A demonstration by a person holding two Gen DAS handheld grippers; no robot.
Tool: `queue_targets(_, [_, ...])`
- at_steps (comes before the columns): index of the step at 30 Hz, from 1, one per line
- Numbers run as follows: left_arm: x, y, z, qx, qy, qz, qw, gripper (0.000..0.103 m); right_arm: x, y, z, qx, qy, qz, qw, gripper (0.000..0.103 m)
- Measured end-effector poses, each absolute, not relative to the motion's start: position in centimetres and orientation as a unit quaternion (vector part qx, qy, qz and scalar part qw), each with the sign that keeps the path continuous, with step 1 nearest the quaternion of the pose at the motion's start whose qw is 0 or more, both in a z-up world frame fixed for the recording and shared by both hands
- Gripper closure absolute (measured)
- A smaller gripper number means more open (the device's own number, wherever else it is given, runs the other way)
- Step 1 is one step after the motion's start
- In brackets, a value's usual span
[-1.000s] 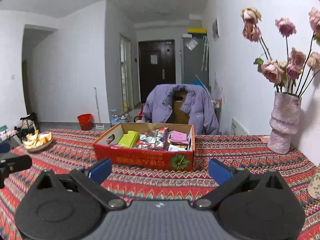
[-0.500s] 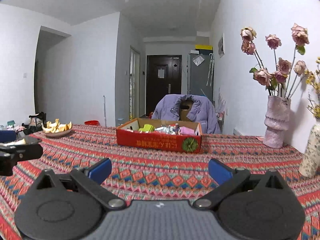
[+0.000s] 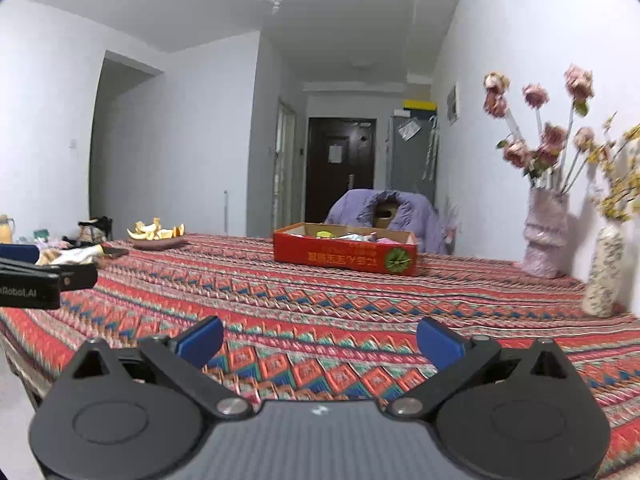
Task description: Organize snacks
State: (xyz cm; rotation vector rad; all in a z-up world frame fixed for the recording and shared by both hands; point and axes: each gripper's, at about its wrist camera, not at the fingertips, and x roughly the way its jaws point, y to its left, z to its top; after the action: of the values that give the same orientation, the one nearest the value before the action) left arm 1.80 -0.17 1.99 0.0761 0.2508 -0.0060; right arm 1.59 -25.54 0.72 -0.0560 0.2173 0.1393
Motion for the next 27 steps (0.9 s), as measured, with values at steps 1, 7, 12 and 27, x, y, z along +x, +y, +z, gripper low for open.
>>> queue_targets(1, [1.2, -0.1, 1.6, 0.041, 0.123, -0.002, 0.992, 0.000, 0.8, -25.4, 0.5, -0.025, 0.106, 0.064, 0.992, 0.000])
queue_targets(7, [-0.4, -0.8, 1.7, 0.054, 0.103, -0.014, 0.993, 0.000, -1.8, -25.1, -0.3, -0.017, 0.108, 0.080, 0.991, 0.000])
queue_targets(12, [-0.7, -0.9, 2.0, 0.054, 0.096, -0.013, 0.994, 0.000, -1.2, -25.5, 0.0, -0.008, 0.113, 0.081, 0.990, 0.000])
queue_targets(27, [-0.1, -0.8, 1.2, 0.051, 0.115, -0.017, 0.992, 0.000, -1.1, -25.6, -0.3, 0.000, 0.117, 0.077, 0.990, 0.000])
